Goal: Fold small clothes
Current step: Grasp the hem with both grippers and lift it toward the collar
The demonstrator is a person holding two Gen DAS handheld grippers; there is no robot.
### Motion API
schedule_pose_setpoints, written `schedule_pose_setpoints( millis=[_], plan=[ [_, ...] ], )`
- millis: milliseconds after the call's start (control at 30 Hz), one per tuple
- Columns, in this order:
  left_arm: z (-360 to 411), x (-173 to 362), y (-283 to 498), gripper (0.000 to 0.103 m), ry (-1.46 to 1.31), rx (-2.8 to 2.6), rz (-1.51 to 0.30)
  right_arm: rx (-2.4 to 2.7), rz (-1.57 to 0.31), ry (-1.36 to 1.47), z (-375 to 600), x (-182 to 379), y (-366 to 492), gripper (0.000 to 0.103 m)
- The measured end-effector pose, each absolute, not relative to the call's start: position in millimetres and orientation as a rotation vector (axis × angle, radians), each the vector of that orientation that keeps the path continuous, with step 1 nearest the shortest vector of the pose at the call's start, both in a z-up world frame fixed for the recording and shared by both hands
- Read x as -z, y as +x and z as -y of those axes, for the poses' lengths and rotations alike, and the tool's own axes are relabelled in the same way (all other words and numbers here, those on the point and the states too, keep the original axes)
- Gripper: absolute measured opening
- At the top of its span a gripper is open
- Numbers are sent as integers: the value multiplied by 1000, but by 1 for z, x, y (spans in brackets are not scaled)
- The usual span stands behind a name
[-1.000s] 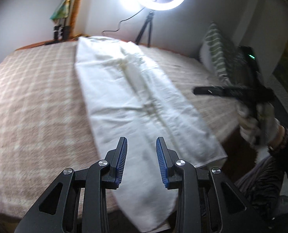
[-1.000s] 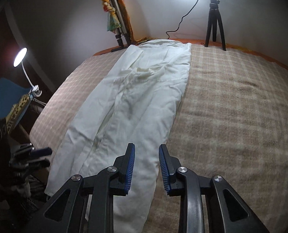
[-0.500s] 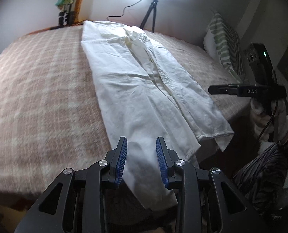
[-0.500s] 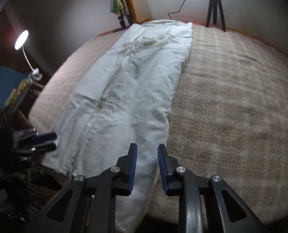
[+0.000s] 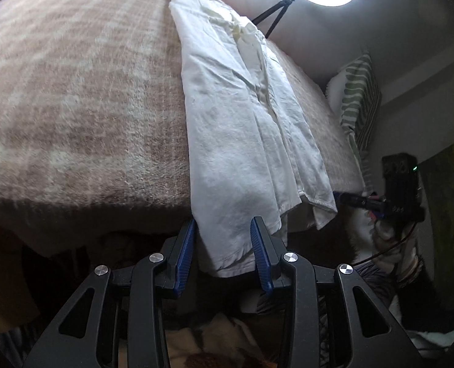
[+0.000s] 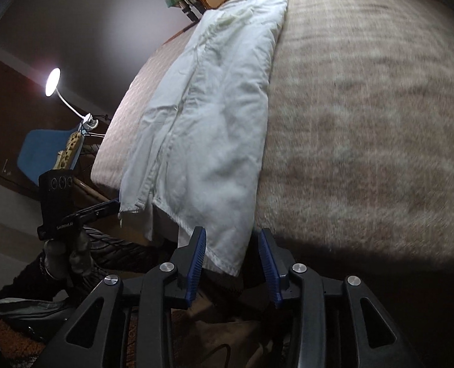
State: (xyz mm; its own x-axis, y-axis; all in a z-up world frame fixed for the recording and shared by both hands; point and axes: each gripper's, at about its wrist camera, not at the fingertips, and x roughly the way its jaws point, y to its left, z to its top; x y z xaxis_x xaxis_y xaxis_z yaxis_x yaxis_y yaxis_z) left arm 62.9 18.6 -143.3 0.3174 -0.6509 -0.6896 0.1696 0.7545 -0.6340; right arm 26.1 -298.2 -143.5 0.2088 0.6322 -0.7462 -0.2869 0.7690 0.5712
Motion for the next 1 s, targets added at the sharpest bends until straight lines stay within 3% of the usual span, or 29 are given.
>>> schedule_pose_setpoints(
  millis=[300,367,467,633,1000],
  plan=[
    [-17,150,62,32,-607,640,-1148,-733,-1285,445,286,169,34,38],
    [-14,145,62,19,-593,661,-1137,-744,-1301,447,280,172,35,36],
    [-12,140,61,10,-598,687,-1124,-755,-1304,463,271,174,34,29],
    [-9,126,63,7,-596,722,-1097,-804,-1223,584,276,162,28,9],
    [-5,71,103,7,-619,763,-974,-828,-1022,717,278,120,40,7]
  ],
)
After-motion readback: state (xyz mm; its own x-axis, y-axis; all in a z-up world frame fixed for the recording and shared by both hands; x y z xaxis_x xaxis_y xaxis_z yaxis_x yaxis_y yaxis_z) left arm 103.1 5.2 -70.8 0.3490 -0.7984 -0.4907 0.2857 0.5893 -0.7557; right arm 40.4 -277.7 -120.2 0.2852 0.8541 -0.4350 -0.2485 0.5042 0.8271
